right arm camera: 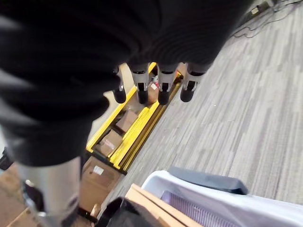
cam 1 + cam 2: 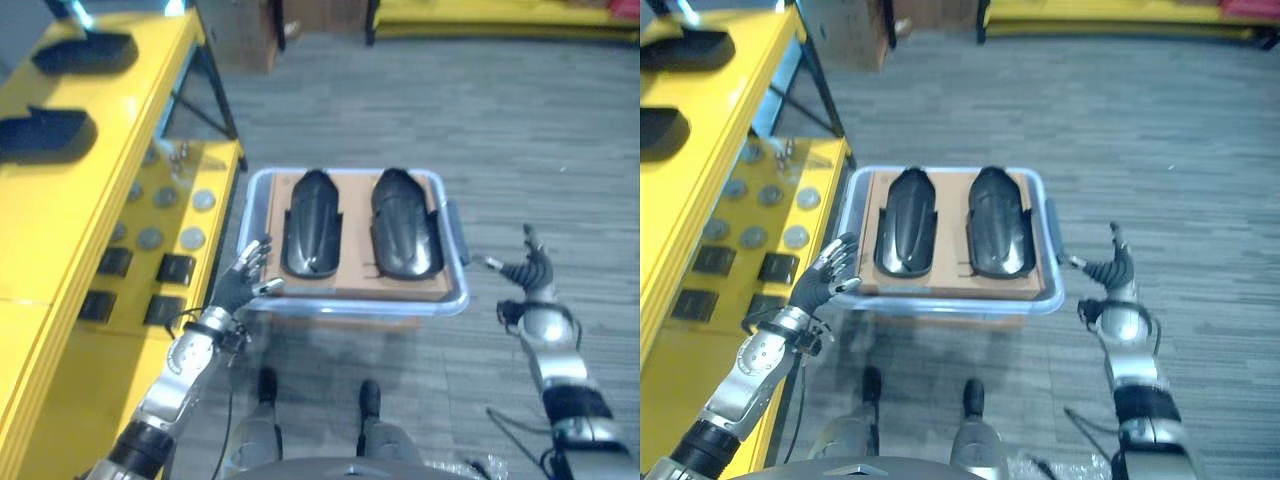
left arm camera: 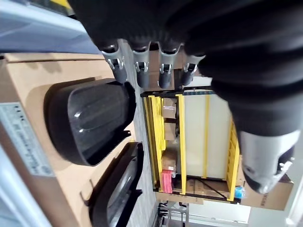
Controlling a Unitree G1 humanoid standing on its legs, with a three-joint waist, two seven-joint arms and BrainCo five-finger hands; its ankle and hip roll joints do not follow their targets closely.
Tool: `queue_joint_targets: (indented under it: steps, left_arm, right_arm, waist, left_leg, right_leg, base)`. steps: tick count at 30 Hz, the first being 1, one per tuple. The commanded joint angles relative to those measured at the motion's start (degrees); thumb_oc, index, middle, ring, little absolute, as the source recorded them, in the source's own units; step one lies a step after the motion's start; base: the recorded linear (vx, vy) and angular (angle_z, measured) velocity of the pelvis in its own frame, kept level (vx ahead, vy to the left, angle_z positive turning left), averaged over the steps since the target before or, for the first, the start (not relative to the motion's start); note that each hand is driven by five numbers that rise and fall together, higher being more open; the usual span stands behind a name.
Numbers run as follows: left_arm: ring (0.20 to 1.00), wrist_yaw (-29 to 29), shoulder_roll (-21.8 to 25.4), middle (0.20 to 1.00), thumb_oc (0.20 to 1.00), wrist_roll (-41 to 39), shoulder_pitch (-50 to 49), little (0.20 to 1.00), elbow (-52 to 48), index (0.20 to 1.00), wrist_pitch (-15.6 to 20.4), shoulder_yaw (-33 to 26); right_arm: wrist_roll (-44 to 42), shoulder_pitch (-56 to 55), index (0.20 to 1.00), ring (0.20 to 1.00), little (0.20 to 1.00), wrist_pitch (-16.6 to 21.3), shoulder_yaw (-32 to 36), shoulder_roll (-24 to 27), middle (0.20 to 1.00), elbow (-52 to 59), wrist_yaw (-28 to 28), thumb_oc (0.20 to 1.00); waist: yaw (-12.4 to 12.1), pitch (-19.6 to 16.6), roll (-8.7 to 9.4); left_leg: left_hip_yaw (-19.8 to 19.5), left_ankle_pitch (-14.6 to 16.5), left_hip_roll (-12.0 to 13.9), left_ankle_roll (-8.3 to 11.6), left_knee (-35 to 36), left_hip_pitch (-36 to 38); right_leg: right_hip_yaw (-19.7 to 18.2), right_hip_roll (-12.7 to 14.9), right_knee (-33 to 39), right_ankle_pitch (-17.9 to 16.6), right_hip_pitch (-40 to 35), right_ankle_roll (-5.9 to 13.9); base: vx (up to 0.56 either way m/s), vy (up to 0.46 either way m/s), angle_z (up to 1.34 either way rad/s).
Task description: Move parts from the plastic box to the shelf.
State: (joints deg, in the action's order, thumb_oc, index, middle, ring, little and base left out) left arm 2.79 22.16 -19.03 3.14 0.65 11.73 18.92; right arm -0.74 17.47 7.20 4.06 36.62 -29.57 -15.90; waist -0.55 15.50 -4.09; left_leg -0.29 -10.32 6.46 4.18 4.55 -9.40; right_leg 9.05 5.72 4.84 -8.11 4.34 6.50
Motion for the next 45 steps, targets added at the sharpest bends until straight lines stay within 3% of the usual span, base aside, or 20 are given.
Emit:
queue_joint_targets:
  steps: [1, 10, 19, 25, 26, 34, 40, 45]
  left_arm:
    - [1.000, -1.4, 3.4, 1.000, 1.000, -0.5, 5.6, 1.000, -2.1, 1.000, 3.8, -1.3]
    - [1.000, -3.9, 3.7, 1.000, 1.000, -0.4, 7.7, 1.000, -1.1, 1.000, 5.0, -1.6]
    - [1.000, -6.3, 3.4, 1.000, 1.000, -0.8, 10.4, 1.000, 0.0, 1.000, 6.2, -0.7]
    - [1.000, -7.7, 3.5, 1.000, 1.000, -0.9, 11.4, 1.000, 0.5, 1.000, 6.5, -0.4]
    - [1.000, -9.0, 3.3, 1.000, 1.000, -0.4, 11.8, 1.000, 1.1, 1.000, 6.6, -1.1]
    - [1.000, -10.9, 2.4, 1.000, 1.000, 0.9, 10.2, 1.000, 0.5, 1.000, 5.9, -5.1]
    - [1.000, -10.3, 2.9, 1.000, 1.000, 1.3, 8.8, 1.000, 0.0, 1.000, 5.8, -7.8]
    - [1.000, -9.4, 3.5, 1.000, 1.000, 2.5, 7.7, 1.000, -0.3, 1.000, 5.8, -10.3]
  right_arm:
    - [-1.2, 3.3, 1.000, 1.000, 1.000, 1.3, -2.9, 1.6, 1.000, 0.6, -3.9, 1.000]
    - [-1.8, 12.5, 1.000, 1.000, 1.000, 0.2, -9.8, 4.0, 1.000, -8.4, -3.2, 1.000]
    - [0.2, 22.1, 1.000, 1.000, 1.000, -1.4, -13.3, 7.7, 1.000, -17.6, -7.1, 1.000]
    - [-3.5, 29.4, 1.000, 1.000, 1.000, -2.0, -19.0, 9.3, 1.000, -30.9, -3.8, 1.000]
    - [-4.2, 31.0, 0.200, 0.200, 0.200, -2.9, -21.2, 8.8, 0.200, -35.6, -1.5, 0.200]
    - [-2.6, 31.0, 0.200, 0.200, 0.200, -4.6, -23.1, 5.3, 0.200, -38.9, 0.4, 0.200]
    - [0.9, 25.7, 0.200, 0.200, 0.200, -5.2, -20.5, 6.9, 0.200, -28.3, -0.4, 0.200]
    - [2.7, 12.5, 0.200, 0.200, 0.200, -2.4, -11.4, 8.2, 0.200, -9.9, -0.9, 0.200]
  waist:
    - [-0.8, -0.1, 2.81]
    - [-2.3, 1.5, 2.85]
    - [-3.4, 3.8, 1.66]
    - [-4.1, 5.5, 1.25]
    - [-4.5, 5.9, 1.35]
    - [-4.1, 5.8, 1.94]
    - [-3.7, 3.8, 2.89]
    - [-3.0, 0.0, 4.51]
  left_leg:
    - [1.7, 9.7, 0.7, 0.60, 0.5, 5.2]
    - [1.0, 8.4, 0.1, 0.93, 0.5, 0.9]
    - [0.5, 7.0, -0.7, 1.49, 0.5, -3.6]
    - [0.5, 6.0, -1.0, 1.95, 0.5, -6.1]
    - [0.5, 5.6, -0.9, 2.18, 0.5, -6.6]
    - [0.2, 5.5, -0.9, 2.37, 0.5, -5.9]
    - [0.3, 6.6, -0.6, 2.30, 0.5, -3.0]
    - [0.7, 8.5, 0.0, 2.16, 0.5, 2.4]
  right_leg:
    - [-0.8, 2.1, 0.2, 6.8, -0.7, 1.87]
    - [-0.6, 2.2, 0.2, 5.7, 3.4, 1.85]
    - [-0.1, 2.7, 0.2, 4.6, 7.5, 2.21]
    - [-0.1, 2.8, 0.2, 3.9, 10.0, 2.46]
    - [0.1, 2.8, 0.2, 3.9, 10.2, 2.49]
    - [0.9, 2.7, 0.2, 4.3, 9.3, 2.41]
    - [1.2, 2.9, 0.2, 5.0, 6.3, 2.31]
    - [2.5, 3.1, 0.2, 6.8, 0.2, 2.25]
  base:
    - [-0.05, -0.002, 0.11]
    - [-0.02, 0.000, 0.06]
    - [-0.01, 0.006, 0.01]
    - [-0.02, 0.006, 0.09]
    - [-0.01, -0.015, 0.07]
    - [0.00, -0.004, 0.01]
    - [0.01, -0.010, 0.06]
    - [0.06, -0.045, 0.05]
